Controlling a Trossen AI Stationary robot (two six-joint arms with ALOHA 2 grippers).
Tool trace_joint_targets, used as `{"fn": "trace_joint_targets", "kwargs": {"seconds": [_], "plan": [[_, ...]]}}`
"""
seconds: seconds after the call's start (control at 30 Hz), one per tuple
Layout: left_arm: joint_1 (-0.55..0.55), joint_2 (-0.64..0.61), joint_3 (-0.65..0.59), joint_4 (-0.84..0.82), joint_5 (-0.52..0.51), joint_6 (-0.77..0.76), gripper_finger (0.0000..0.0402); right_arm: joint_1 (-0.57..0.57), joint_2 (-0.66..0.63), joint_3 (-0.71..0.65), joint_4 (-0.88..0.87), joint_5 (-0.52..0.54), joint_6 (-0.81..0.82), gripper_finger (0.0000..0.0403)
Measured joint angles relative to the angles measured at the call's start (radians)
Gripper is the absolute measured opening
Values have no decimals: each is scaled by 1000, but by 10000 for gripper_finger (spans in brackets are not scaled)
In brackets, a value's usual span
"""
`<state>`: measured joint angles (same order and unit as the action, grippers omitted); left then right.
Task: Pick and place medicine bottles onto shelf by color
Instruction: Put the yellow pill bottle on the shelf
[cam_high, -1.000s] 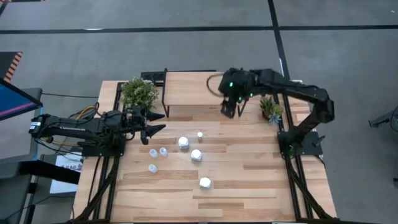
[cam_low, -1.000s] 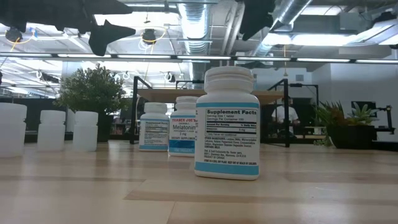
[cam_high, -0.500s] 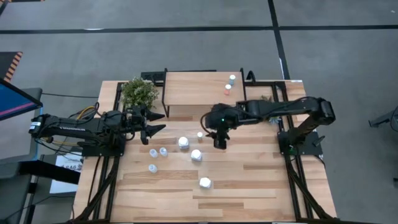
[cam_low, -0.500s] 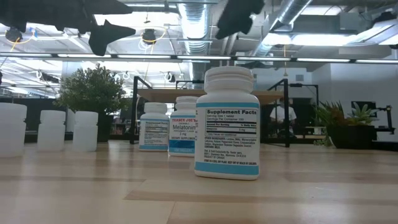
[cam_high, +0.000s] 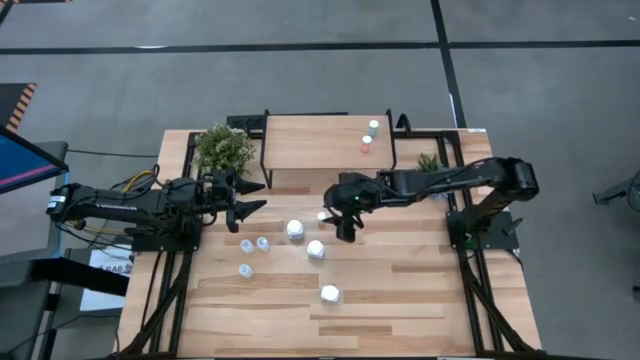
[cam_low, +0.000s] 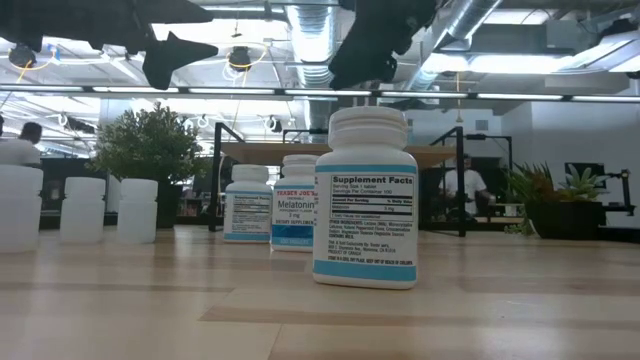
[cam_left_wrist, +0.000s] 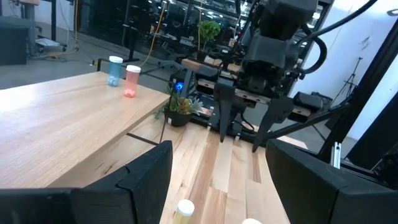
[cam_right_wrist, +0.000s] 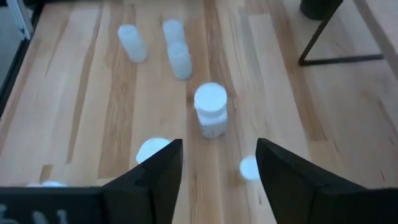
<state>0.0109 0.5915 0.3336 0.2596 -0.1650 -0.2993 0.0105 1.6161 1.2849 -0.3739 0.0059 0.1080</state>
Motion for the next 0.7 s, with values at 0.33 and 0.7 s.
{"fn": "trace_joint_targets", "kwargs": {"seconds": [0.33,0.7], "plan": [[0,0,0,-17,0,-9,245,-5,192,115,59,-3,-109,278],[0,0,0,-26,0,1,245,-20,280,167,-168,35,-102,279]]}}
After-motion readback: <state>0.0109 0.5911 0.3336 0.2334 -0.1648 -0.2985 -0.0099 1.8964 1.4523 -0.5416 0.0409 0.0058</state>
